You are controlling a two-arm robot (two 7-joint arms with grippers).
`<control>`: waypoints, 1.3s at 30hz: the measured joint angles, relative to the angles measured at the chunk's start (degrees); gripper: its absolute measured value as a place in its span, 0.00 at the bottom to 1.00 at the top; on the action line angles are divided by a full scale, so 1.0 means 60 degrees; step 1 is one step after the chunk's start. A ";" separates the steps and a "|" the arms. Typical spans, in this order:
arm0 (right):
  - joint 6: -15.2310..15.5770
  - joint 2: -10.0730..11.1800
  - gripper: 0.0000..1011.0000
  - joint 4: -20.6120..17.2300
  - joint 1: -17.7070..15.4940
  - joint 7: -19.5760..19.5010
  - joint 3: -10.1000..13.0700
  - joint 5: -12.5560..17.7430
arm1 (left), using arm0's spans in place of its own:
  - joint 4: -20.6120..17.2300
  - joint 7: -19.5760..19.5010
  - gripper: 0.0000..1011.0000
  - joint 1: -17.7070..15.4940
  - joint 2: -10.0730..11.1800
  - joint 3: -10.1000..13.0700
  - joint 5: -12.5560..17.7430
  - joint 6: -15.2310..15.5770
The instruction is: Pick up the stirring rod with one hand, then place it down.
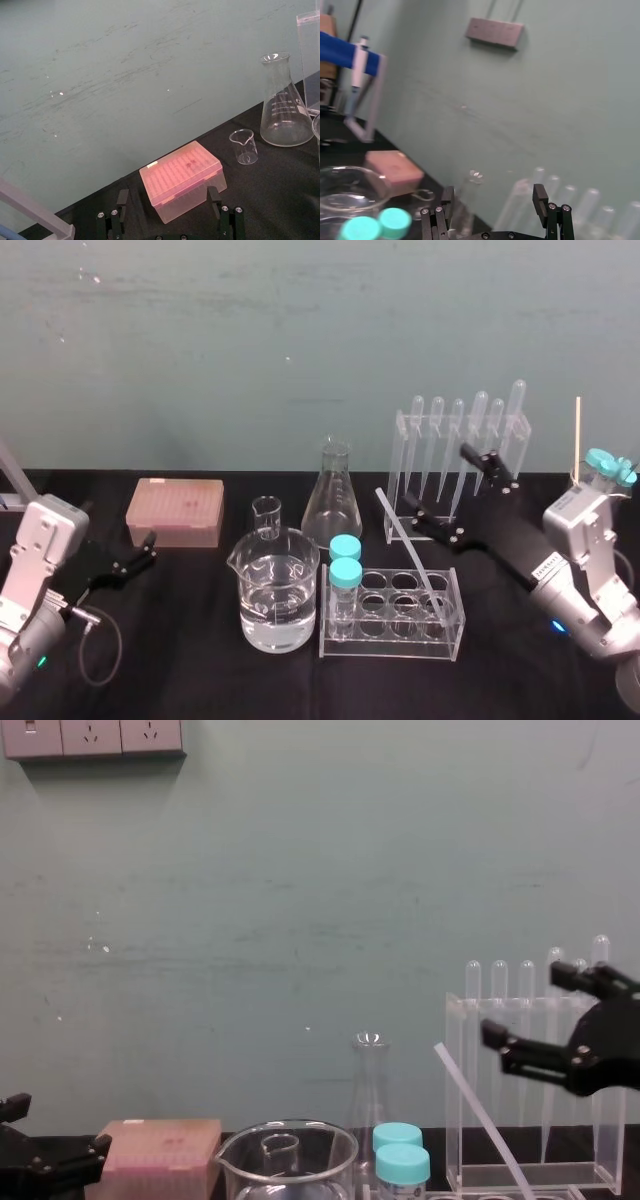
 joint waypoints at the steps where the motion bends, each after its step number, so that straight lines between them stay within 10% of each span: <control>1: 0.0070 -0.0014 0.99 0.0016 0.0030 0.0134 -0.0017 0.0106 | 0.0000 0.0000 0.99 0.0000 0.0000 0.0001 0.0000 0.0000; 9: 0.1985 -0.0235 0.99 0.0497 0.0585 0.2055 -0.0041 0.1916 | 0.0000 0.0000 0.99 0.0000 0.0000 0.0001 0.0000 0.0000; 18: 0.3323 -0.0500 0.99 0.1203 0.1257 0.3356 -0.0065 0.2615 | 0.0000 0.0000 0.99 -0.0001 0.0000 0.0001 0.0000 0.0000; 39: 0.3607 -0.0678 0.94 0.1514 0.1490 0.3707 -0.0072 0.2591 | 0.0000 0.0000 0.99 0.0000 0.0000 0.0000 0.0000 0.0000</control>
